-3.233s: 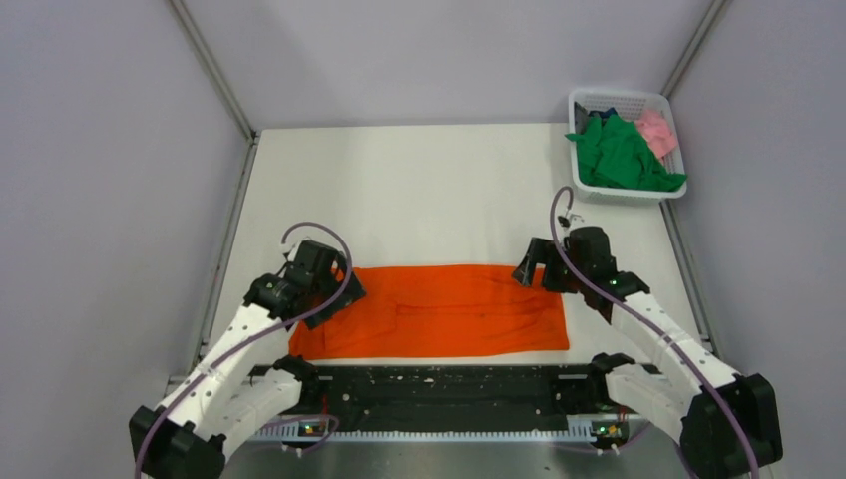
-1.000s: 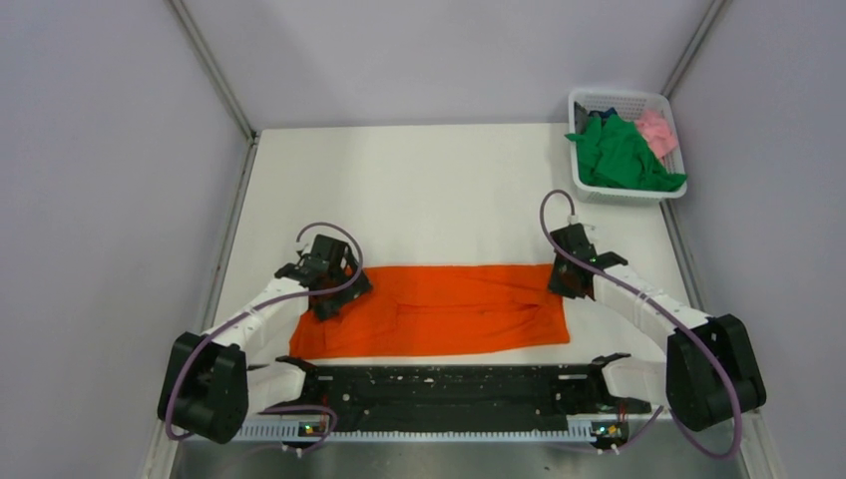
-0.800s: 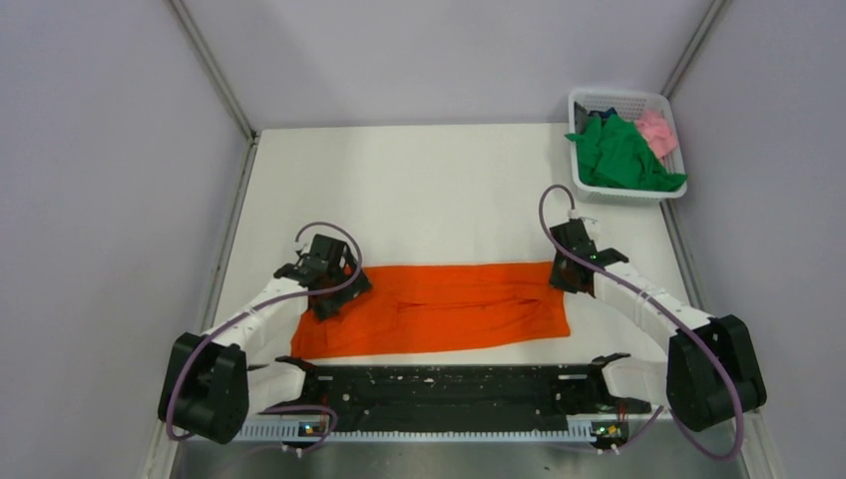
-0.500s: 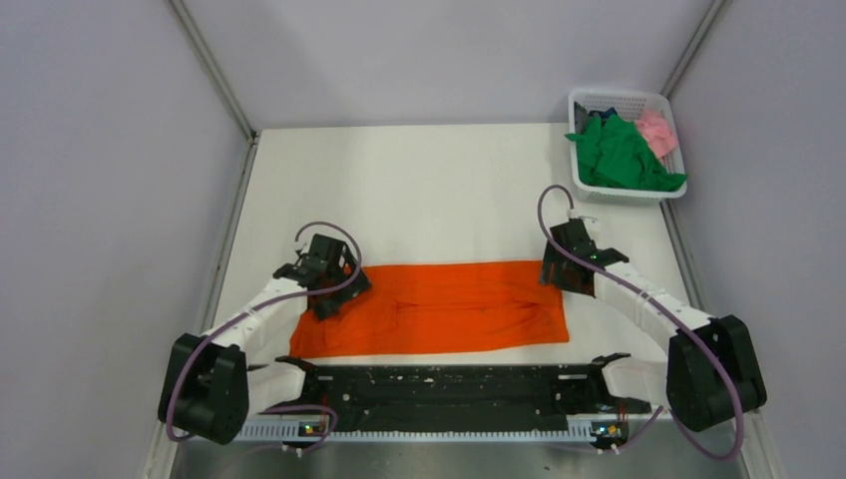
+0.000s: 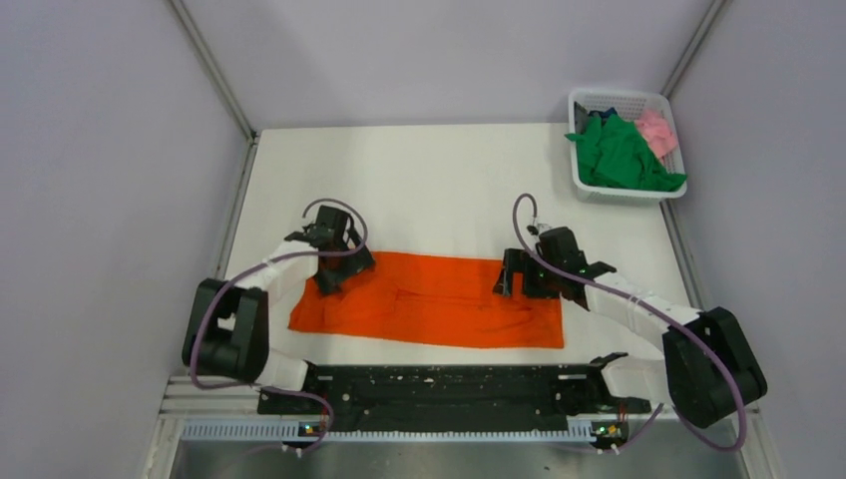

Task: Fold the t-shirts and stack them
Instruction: Rotate the tshirt 90 degrees

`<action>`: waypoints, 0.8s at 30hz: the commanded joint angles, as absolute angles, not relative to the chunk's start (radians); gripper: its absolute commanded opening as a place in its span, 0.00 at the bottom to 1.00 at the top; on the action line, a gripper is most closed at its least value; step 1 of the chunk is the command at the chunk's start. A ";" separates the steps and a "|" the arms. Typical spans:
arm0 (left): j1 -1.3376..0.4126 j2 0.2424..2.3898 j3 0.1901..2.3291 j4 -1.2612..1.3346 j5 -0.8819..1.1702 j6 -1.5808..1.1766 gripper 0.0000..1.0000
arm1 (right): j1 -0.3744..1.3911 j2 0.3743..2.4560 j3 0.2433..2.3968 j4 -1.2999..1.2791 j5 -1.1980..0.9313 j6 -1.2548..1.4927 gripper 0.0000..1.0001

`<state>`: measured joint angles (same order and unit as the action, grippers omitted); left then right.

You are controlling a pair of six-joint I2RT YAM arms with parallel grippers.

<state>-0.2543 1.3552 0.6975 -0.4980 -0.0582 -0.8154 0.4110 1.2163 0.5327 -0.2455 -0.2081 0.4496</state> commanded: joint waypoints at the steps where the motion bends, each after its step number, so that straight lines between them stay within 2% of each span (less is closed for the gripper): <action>1: -0.203 1.623 0.876 -0.296 -0.031 -0.766 0.99 | 0.464 1.243 0.492 -0.167 -0.254 0.483 0.99; 3: -0.195 1.770 1.024 -0.276 -0.007 -0.767 0.99 | 0.506 1.225 0.465 -0.179 -0.239 0.503 0.99; 8: -0.209 2.161 1.469 -0.214 0.304 -0.778 0.99 | 0.617 1.133 0.407 -0.217 -0.267 0.528 0.99; 11: -0.245 2.366 1.795 -0.267 0.384 -0.789 0.99 | 0.691 1.110 0.390 -0.188 -0.361 0.528 0.99; 15: -0.309 2.622 2.215 -0.280 0.459 -0.853 0.99 | 0.810 1.172 0.411 -0.083 -0.383 0.518 0.99; 19: -0.366 2.785 2.299 0.071 0.546 -1.084 0.99 | 0.881 1.307 0.458 0.081 -0.427 0.526 0.99; 24: -0.388 2.897 2.465 0.139 0.409 -1.179 0.99 | 0.974 1.404 0.560 0.068 -0.408 0.484 0.99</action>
<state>-0.3714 2.7907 2.3905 0.0765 0.4828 -1.0599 0.9066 1.3434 0.5007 0.0734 -0.3946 0.5152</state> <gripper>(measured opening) 0.986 0.985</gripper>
